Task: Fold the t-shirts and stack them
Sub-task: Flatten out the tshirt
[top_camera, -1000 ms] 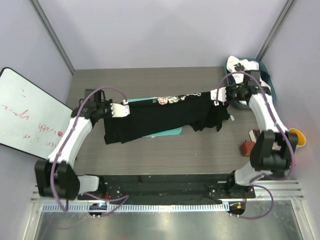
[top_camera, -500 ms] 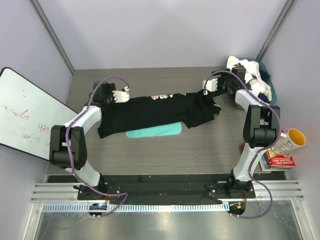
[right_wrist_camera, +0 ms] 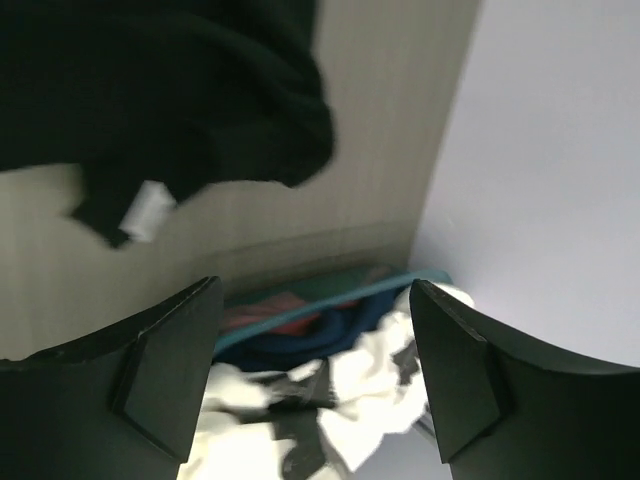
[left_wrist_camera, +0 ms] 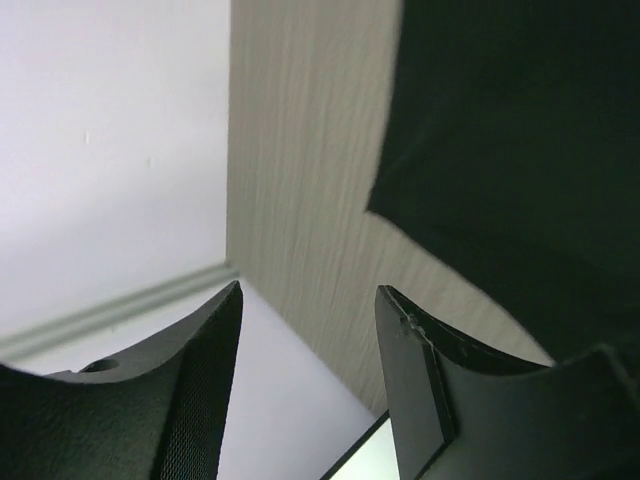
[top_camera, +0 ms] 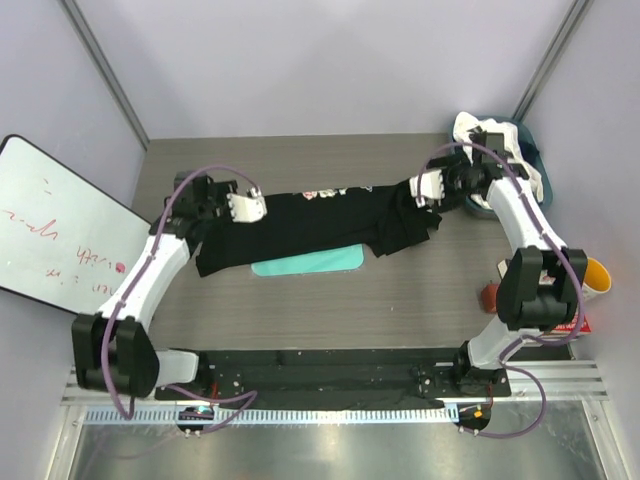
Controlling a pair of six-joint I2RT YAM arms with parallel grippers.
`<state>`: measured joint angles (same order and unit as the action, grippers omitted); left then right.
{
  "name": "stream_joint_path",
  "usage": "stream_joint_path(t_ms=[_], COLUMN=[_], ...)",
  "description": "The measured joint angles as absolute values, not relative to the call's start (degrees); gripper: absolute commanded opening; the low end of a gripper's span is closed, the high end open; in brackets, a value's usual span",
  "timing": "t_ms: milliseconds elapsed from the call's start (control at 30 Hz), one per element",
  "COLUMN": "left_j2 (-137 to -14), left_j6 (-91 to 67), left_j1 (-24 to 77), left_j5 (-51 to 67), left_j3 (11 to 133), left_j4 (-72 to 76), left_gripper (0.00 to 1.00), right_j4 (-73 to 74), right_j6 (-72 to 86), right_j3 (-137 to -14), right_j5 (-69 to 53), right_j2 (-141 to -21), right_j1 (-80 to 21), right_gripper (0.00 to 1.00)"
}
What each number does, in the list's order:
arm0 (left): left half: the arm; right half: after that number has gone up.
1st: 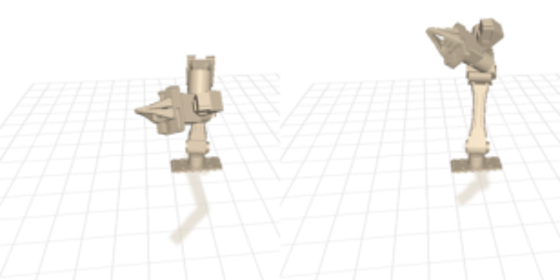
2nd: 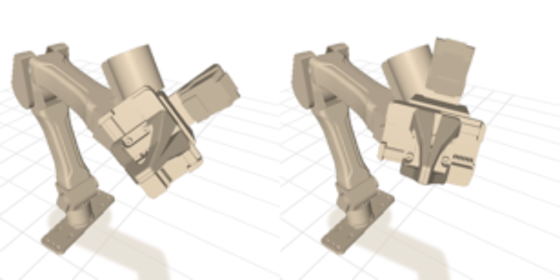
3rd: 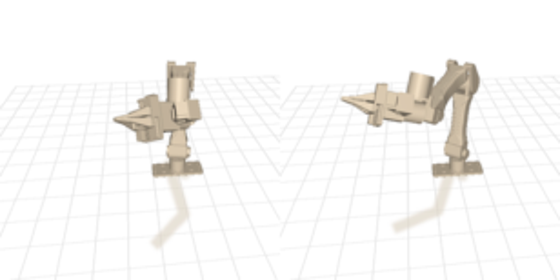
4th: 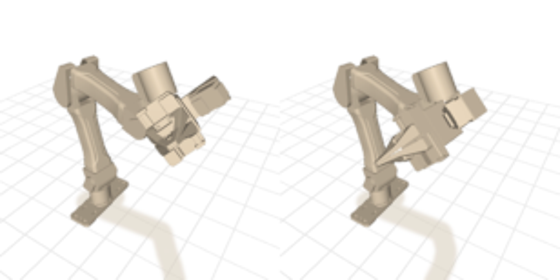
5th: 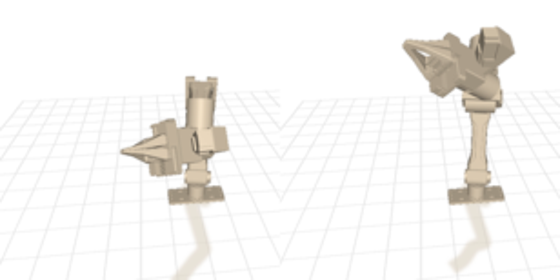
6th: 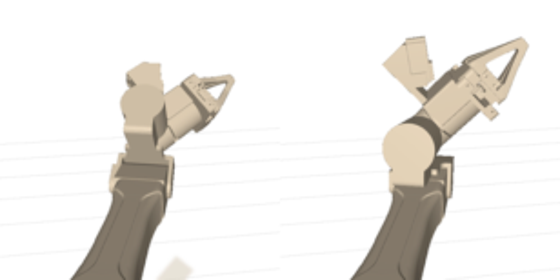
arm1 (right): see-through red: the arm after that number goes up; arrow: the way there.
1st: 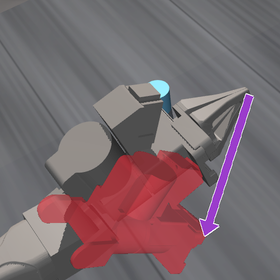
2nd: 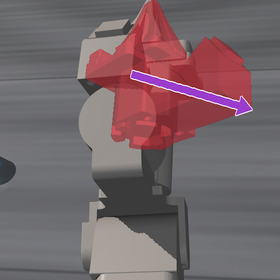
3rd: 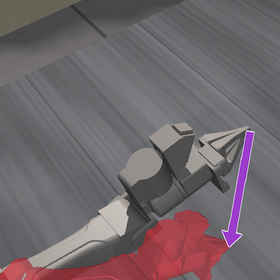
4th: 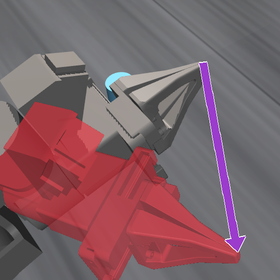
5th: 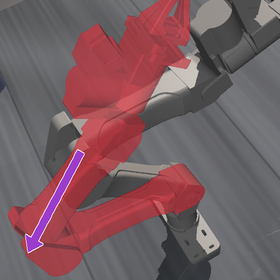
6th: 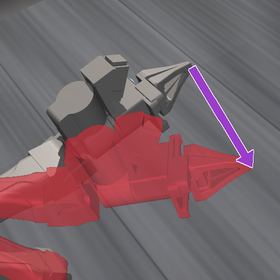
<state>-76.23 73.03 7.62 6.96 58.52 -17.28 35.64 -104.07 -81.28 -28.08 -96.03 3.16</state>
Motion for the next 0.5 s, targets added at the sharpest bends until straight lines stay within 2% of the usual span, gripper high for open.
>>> stream_joint_path(t_ms=[100, 200, 400, 500], left_j2=[-72.4, -73.54, -76.44, -77.03], left_j6=[74.22, 74.43, 73.19, 72.12], left_j1=[10.63, 13.23, 14.37, 14.68], left_j5=[9.69, 10.74, 10.52, 10.31], left_j3=[54.19, 50.48, 49.69, 50.87], left_j4=[-21.28, -25.23, -28.95, -29.47], left_gripper=[0.57, 0.57, 0.56, 0.56], right_j4=[44.16, 50.59, 54.52, 54.33], right_j6=[-108.51, -111.11, -112.9, -113.21], right_j3=[-76.47, -70.59, -60.62, -59.72], right_j5=[-28.45, -28.49, -28.36, -28.8], right_j2=[-91.81, -90.87, -90.85, -90.83], right_j1=[1.5, 0.01, -1.89, -2.52], right_gripper=[0.79, 0.77, 0.75, 0.71])
